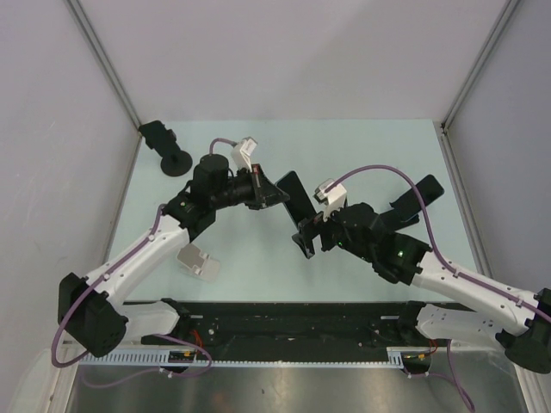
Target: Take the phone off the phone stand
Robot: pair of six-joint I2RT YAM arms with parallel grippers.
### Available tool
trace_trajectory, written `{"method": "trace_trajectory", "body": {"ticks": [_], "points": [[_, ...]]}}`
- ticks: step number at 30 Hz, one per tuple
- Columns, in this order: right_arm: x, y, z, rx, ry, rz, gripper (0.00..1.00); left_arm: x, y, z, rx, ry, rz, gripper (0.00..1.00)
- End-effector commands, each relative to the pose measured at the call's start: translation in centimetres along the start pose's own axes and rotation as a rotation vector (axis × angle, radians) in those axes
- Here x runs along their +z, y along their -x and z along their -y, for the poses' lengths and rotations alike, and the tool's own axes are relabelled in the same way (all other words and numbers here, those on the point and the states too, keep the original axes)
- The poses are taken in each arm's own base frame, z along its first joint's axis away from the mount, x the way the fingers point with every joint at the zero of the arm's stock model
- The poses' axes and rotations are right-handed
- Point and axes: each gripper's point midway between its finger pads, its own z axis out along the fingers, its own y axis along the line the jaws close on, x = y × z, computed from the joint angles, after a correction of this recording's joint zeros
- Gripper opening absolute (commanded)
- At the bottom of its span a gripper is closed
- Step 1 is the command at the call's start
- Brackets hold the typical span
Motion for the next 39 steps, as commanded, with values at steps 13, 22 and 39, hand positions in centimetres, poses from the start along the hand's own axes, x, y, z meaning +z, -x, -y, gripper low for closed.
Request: {"method": "trace_trajectory", "body": {"ticks": [13,22,39], "points": [[-0.1,5.5,1.8,-0.096,-0.067,0.159,1.0,-1.4,1.8,5.6,0.075,-0.265,0.086,0.01],[1.3,5.7,1.3,-0.119,-0.05,0.145,0.96,-1.2,1.6,5.5,0.073,-0.267,0.076,0.0],[3.0,3.8,2.8,-0.143,-0.134,0.054,0.12,-0.7,1.1,4.0,0.123,-0.224,0.087,0.41]]}}
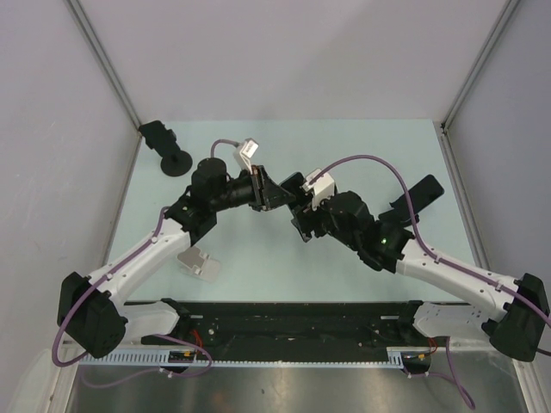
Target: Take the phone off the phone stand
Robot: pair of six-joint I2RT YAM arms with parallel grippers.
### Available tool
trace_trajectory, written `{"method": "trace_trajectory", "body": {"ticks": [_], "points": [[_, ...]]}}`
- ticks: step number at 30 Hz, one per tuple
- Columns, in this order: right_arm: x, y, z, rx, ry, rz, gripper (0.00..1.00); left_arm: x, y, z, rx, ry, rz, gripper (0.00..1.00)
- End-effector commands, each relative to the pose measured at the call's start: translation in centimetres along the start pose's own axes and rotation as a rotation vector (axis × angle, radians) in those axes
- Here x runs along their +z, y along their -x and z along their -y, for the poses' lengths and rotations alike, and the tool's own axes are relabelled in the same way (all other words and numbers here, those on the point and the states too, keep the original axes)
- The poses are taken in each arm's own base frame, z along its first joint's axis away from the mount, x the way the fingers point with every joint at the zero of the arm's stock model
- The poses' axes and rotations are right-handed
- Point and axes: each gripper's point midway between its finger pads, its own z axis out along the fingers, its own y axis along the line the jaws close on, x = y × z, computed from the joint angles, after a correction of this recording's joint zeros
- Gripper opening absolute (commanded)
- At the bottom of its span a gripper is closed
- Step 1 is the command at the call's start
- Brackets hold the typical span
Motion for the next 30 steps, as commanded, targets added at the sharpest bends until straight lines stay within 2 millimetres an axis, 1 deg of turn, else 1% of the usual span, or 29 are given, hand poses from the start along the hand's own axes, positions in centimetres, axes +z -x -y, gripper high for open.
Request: {"method": "trace_trajectory", "body": {"ticks": [1,2,3,4,5,6,7,8,9,10,11,12,13,14,15,16,17,18,19,20,21,22,23,24,25,26,27,28,30], "points": [[0.2,1.4,1.1,0.0,-0.055,0.018,0.03,-0.6,1.8,1.7,0.116,-0.052,0.085,0.61],[0.2,1.1,1.5,0.004,-0.065,0.002,0.0,-0.8,2.1,1.6,0.131,-0.041,0.097,0.69],[0.2,0.8,1.7,0.017,-0.073,-0.007,0.0,-1.0,2.3,1.3,0.14,-0.02,0.106,0.77],[0.4,0.5,2.5,0.033,-0.097,-0.021,0.0,-1.2,3.0,0.6,0.167,0.023,0.137,0.92],[0.5,0.1,3.0,0.044,-0.111,-0.035,0.0,-1.8,3.6,0.6,0.188,0.041,0.164,0.98],[0.6,-0.2,3.3,0.065,-0.12,-0.047,0.0,-2.2,3.9,0.3,0.2,0.062,0.176,1.0],[0.8,-0.5,3.9,0.08,-0.137,-0.061,0.0,-2.8,4.5,-0.3,0.222,0.088,0.203,1.0],[1.0,-1.2,5.2,0.1,-0.172,-0.086,0.0,-3.9,5.6,-0.3,0.235,0.122,0.259,1.0],[1.1,-1.5,6.1,0.12,-0.194,-0.101,0.0,-4.6,5.6,-1.0,0.236,0.152,0.281,1.0],[1.3,-1.6,6.8,0.153,-0.216,-0.109,0.0,-5.5,6.2,-1.6,0.254,0.186,0.313,1.0],[1.8,-2.8,8.7,0.18,-0.268,-0.154,0.0,-6.4,6.7,-2.4,0.263,0.246,0.357,1.0],[2.1,-3.3,9.6,0.201,-0.294,-0.175,0.0,-7.9,6.6,-2.2,0.285,0.267,0.39,1.0],[2.5,-3.9,10.4,0.239,-0.315,-0.199,0.0,-8.7,6.7,-2.6,0.317,0.301,0.412,1.0],[3.1,-5.0,11.6,0.262,-0.347,-0.243,0.0,-9.6,6.7,-2.6,0.329,0.326,0.436,1.0],[3.2,-5.8,13.7,0.305,-0.398,-0.266,0.0,-11.2,6.5,-3.1,0.332,0.379,0.468,1.0],[3.6,-6.4,14.5,0.338,-0.405,-0.283,0.0,-12.1,6.3,-3.2,0.349,0.406,0.482,1.0],[3.9,-6.3,15.4,0.356,-0.42,-0.287,0.0,-12.8,6.1,-3.4,0.354,0.427,0.494,1.0],[4.5,-7.8,17.2,0.381,-0.46,-0.325,0.0,-14.4,5.8,-3.9,0.356,0.479,0.524,1.0],[4.9,-8.3,18.0,0.392,-0.477,-0.337,0.0,-15.1,5.5,-4.1,0.355,0.502,0.534,1.0],[5.4,-8.2,18.9,0.398,-0.489,-0.337,0.0,-15.7,5.1,-4.7,0.348,0.531,0.541,1.0],[6.3,-9.7,19.6,0.404,-0.503,-0.376,0.0,-16.6,4.6,-5.4,0.324,0.581,0.55,1.0],[6.6,-10.1,20.9,0.413,-0.525,-0.379,0.0,-17.7,4.6,-5.1,0.32,0.589,0.583,1.0],[7.0,-10.6,21.7,0.407,-0.535,-0.388,0.0,-18.2,4.2,-5.3,0.315,0.603,0.586,1.0],[7.5,-10.4,22.3,0.406,-0.533,-0.386,0.0,-18.6,3.3,-6.0,0.302,0.635,0.563,1.0],[8.1,-11.9,23.4,0.413,-0.55,-0.419,0.0,-19.6,3.3,-6.1,0.293,0.659,0.589,1.0],[8.5,-12.1,24.0,0.415,-0.56,-0.417,0.0,-19.9,2.8,-6.4,0.284,0.677,0.582,1.0],[9.1,-11.8,24.7,0.407,-0.558,-0.41,0.0,-20.3,2.1,-7.1,0.271,0.709,0.562,1.0],[9.6,-12.8,25.6,0.413,-0.571,-0.424,0.0,-20.8,1.8,-7.4,0.265,0.732,0.568,1.0],[10.5,-13.3,26.3,0.404,-0.563,-0.433,0.0,-21.7,1.0,-7.7,0.247,0.749,0.576,1.0]]}}
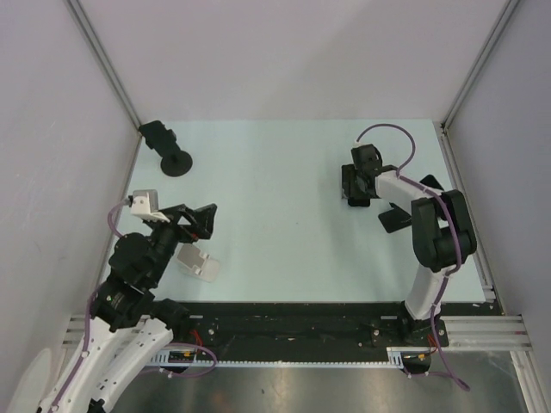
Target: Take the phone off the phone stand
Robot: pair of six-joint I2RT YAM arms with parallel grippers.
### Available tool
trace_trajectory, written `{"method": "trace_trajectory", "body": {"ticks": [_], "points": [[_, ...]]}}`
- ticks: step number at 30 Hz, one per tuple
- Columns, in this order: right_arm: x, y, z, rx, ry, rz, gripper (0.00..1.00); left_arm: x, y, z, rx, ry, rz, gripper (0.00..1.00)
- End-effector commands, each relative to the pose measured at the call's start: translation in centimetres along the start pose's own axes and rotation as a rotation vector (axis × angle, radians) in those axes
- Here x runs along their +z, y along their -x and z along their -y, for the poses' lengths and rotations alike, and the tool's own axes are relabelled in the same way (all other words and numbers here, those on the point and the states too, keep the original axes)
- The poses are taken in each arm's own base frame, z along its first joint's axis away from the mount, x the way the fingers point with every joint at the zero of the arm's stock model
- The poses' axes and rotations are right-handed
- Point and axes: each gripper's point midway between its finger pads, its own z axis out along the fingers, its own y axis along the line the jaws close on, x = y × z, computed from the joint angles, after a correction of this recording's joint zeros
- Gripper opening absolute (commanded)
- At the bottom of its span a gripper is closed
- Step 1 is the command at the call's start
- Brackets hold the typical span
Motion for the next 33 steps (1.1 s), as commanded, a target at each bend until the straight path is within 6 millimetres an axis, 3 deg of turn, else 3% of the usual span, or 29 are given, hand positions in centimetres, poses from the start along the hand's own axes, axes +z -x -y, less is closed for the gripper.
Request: {"method": "trace_trajectory", "body": {"ticks": [1,7,14,17,24,26,33], "points": [[2.2,5.0,-0.2,0.0,0.023,0.109,0.0,-1.7,-2.4,-3.6,0.01,0.154,-0.053,1.0],[5.2,6.5,-1.0,-0.033,0.041,0.106,0.02,-2.9,-2.8,-4.4,-0.033,0.189,-0.053,1.0],[8.5,7.2,-2.0,-0.034,0.016,0.054,0.16,-3.6,-3.8,-5.3,-0.063,0.246,-0.099,1.0],[9.1,7.5,-2.3,-0.016,0.009,0.043,0.28,-3.9,-4.7,-6.2,-0.071,0.302,-0.137,1.0],[9.9,6.4,-2.2,0.006,-0.007,-0.023,0.72,-4.7,-6.0,-7.9,-0.095,0.43,-0.21,1.0],[10.1,6.1,-2.1,0.005,-0.014,-0.034,0.79,-4.9,-6.5,-8.1,-0.102,0.448,-0.23,1.0],[9.7,6.1,-2.2,-0.023,-0.003,-0.051,0.87,-4.8,-7.7,-7.9,-0.126,0.452,-0.279,1.0]]}}
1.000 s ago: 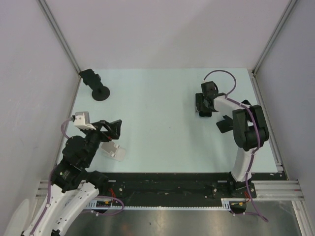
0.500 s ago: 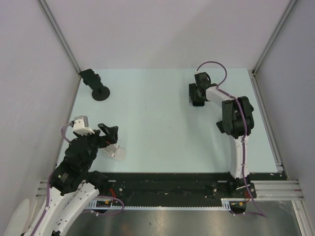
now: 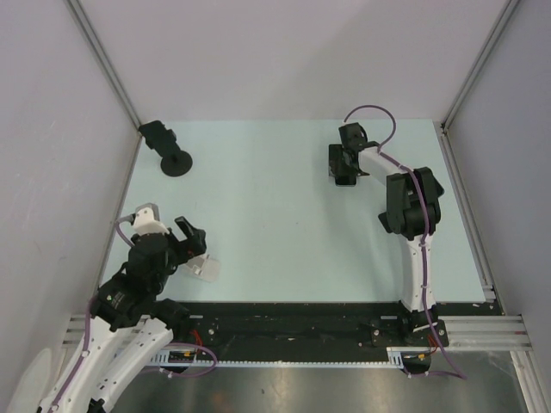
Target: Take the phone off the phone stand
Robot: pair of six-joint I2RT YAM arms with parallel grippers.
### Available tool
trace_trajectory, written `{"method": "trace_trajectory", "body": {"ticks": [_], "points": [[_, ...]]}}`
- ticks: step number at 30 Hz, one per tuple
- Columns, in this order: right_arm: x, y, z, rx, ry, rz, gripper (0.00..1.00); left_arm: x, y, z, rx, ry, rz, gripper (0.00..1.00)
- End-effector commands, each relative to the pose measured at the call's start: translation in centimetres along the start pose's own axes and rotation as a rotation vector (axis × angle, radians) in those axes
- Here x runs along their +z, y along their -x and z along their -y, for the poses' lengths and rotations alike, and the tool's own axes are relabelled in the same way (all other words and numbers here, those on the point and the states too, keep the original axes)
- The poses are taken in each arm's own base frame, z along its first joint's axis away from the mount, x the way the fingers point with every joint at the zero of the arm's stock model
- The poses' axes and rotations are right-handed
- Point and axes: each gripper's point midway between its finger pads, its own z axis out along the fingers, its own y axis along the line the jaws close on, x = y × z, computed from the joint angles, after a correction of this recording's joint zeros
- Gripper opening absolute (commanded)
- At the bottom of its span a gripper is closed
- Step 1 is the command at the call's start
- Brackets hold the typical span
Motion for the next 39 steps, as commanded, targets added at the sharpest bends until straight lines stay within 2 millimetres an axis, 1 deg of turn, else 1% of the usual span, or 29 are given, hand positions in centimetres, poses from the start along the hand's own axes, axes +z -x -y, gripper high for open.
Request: {"method": "trace_trajectory", "body": {"ticks": [1,4,5,8,9,11,12,13,14,15,16,17,18,21,22,23,24,25,27,28,29,32,35,39], "points": [[-0.1,-0.8,0.1,-0.033,-0.014,-0.047,0.87,-0.4,0.4,0.1,-0.052,0.018,-0.005,1.0],[-1.7,0.0,0.0,-0.035,-0.015,-0.028,0.92,-0.5,0.3,-0.3,-0.068,0.045,-0.014,1.0],[-2.9,0.9,0.0,-0.031,-0.008,-0.001,0.94,-0.6,0.5,-0.4,-0.081,0.056,-0.01,1.0],[-5.2,1.9,-0.5,-0.038,-0.005,0.041,0.98,-0.4,-0.1,-1.0,-0.093,0.102,-0.037,1.0],[-6.9,2.9,-0.8,-0.039,0.004,0.075,0.99,-0.3,-0.2,-1.3,-0.093,0.122,-0.043,1.0],[-8.8,3.5,-1.1,-0.034,0.012,0.108,1.0,-0.2,-0.9,-1.9,-0.1,0.164,-0.068,1.0],[-10.7,3.9,-1.6,-0.034,0.029,0.142,1.0,-0.1,-1.0,-2.3,-0.104,0.193,-0.067,1.0],[-11.8,4.1,-1.9,-0.033,0.038,0.161,1.0,0.0,-1.4,-2.8,-0.102,0.221,-0.082,1.0],[-12.6,4.2,-2.1,-0.031,0.044,0.176,1.0,0.1,-1.8,-3.1,-0.121,0.243,-0.088,1.0],[-13.2,3.6,-2.2,-0.035,0.046,0.186,1.0,0.2,-2.1,-3.4,-0.128,0.26,-0.089,1.0],[-15.4,4.2,-2.8,-0.037,0.064,0.228,1.0,0.3,-2.6,-3.9,-0.126,0.286,-0.097,1.0],[-16.4,4.2,-2.8,-0.035,0.063,0.243,1.0,0.5,-2.8,-4.1,-0.154,0.302,-0.095,1.0],[-17.8,3.9,-3.1,-0.038,0.075,0.261,1.0,0.7,-3.1,-4.3,-0.16,0.317,-0.098,1.0],[-19.9,3.4,-3.4,-0.036,0.097,0.286,1.0,1.2,-4.1,-4.9,-0.206,0.363,-0.106,1.0],[-21.1,2.9,-3.7,-0.04,0.12,0.298,1.0,1.4,-4.2,-5.0,-0.234,0.377,-0.096,1.0],[-21.5,2.6,-3.9,-0.043,0.13,0.299,1.0,1.6,-4.4,-5.1,-0.241,0.397,-0.099,1.0],[-21.7,1.6,-4.0,-0.051,0.14,0.286,1.0,1.8,-4.5,-5.2,-0.271,0.409,-0.092,1.0],[-22.7,1.4,-4.4,-0.057,0.16,0.296,1.0,2.0,-4.5,-5.3,-0.282,0.423,-0.086,1.0],[-23.3,0.6,-4.7,-0.061,0.179,0.296,1.0,2.3,-4.6,-5.3,-0.308,0.456,-0.083,1.0],[-23.8,-0.2,-4.8,-0.066,0.19,0.293,1.0,2.5,-4.4,-5.5,-0.309,0.47,-0.074,1.0],[-24.0,-0.5,-4.8,-0.067,0.197,0.293,1.0,2.8,-4.6,-5.5,-0.306,0.49,-0.079,1.0],[-24.7,-1.7,-4.7,-0.072,0.216,0.288,1.0,3.2,-4.3,-5.2,-0.328,0.509,-0.075,1.0],[-25.3,-2.4,-4.1,-0.075,0.217,0.291,1.0,3.9,-4.6,-5.3,-0.328,0.55,-0.078,1.0],[-26.2,-2.8,-4.0,-0.083,0.241,0.304,1.0,4.7,-5.3,-5.6,-0.329,0.599,-0.087,1.0]]}}
